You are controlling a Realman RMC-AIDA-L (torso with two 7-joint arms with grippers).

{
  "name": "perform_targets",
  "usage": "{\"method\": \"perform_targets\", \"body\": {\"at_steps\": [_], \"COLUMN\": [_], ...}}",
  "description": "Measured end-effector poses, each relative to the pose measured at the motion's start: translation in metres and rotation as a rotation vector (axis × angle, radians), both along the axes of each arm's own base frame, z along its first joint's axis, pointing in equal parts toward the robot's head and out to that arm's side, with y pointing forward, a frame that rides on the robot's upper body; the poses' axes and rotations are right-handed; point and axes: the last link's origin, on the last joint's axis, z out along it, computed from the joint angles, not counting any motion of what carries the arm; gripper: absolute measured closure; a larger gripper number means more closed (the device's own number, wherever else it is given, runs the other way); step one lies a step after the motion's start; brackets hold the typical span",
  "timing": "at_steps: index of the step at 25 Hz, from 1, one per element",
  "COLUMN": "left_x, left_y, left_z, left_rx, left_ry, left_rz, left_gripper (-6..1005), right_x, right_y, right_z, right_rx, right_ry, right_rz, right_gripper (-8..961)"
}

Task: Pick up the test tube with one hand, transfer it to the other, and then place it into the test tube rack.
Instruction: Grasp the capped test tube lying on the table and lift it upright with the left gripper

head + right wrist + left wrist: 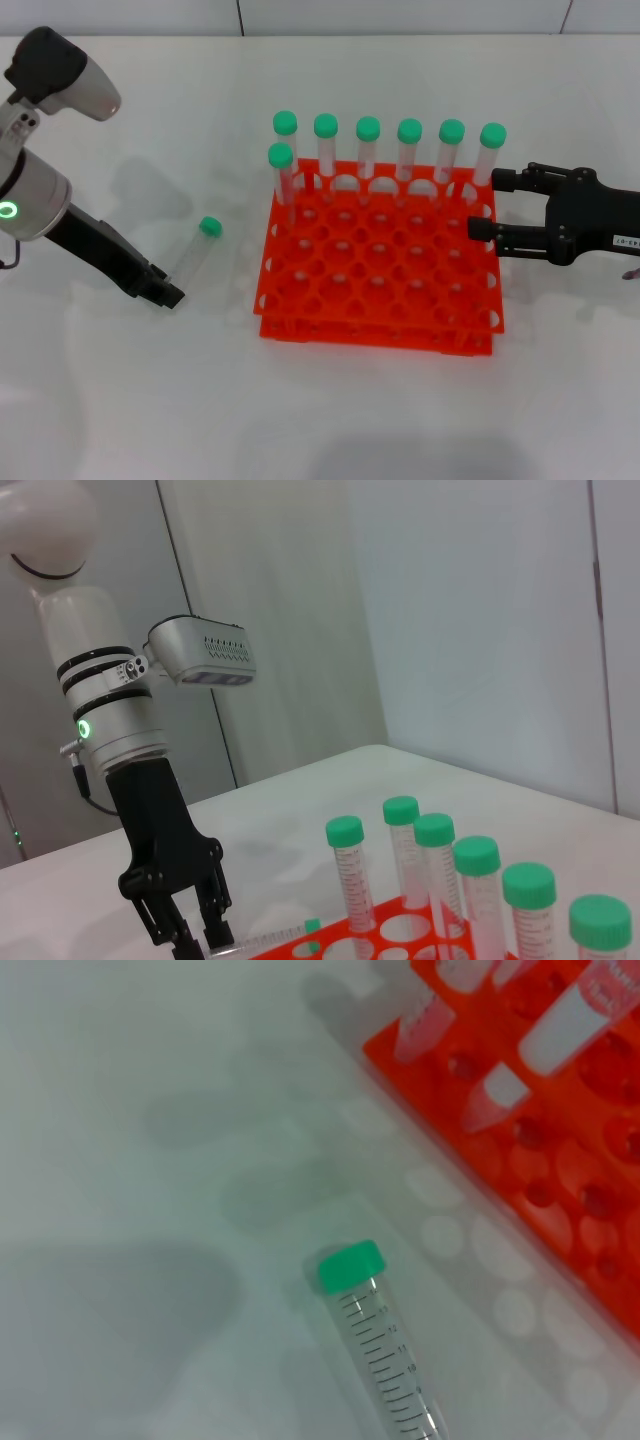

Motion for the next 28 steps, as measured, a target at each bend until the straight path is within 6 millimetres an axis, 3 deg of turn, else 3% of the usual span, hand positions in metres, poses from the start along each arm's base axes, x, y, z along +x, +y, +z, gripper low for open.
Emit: {"method": "perform_targets", "body": {"at_steps": [18,23,28], "left_x": [-0.0026,-0.0046,-0.0052], "left_y": [0.0019,0.0018,0.0012], "left_z": [-0.0019,-0.0017,-0.0019], "left_rx": [0.013,0.020,0.019], "left_ry": [0.003,0.005,0.005], "left_rz": [0.010,0.012,0.015], "left_gripper": [710,800,801], "right_x": [0.0002,0.0002,-0.0005], "right_y": [0.0009,0.0013,0.0016], "right_z": [0.0003,0.0004,0.0007], "right_rx": [0.006,0.007,0.009], "right_ry": [-0.001,-0.003,0.001], "right_rz": [-0.003,-0.003,-0.002], "right_gripper": [162,163,163]}}
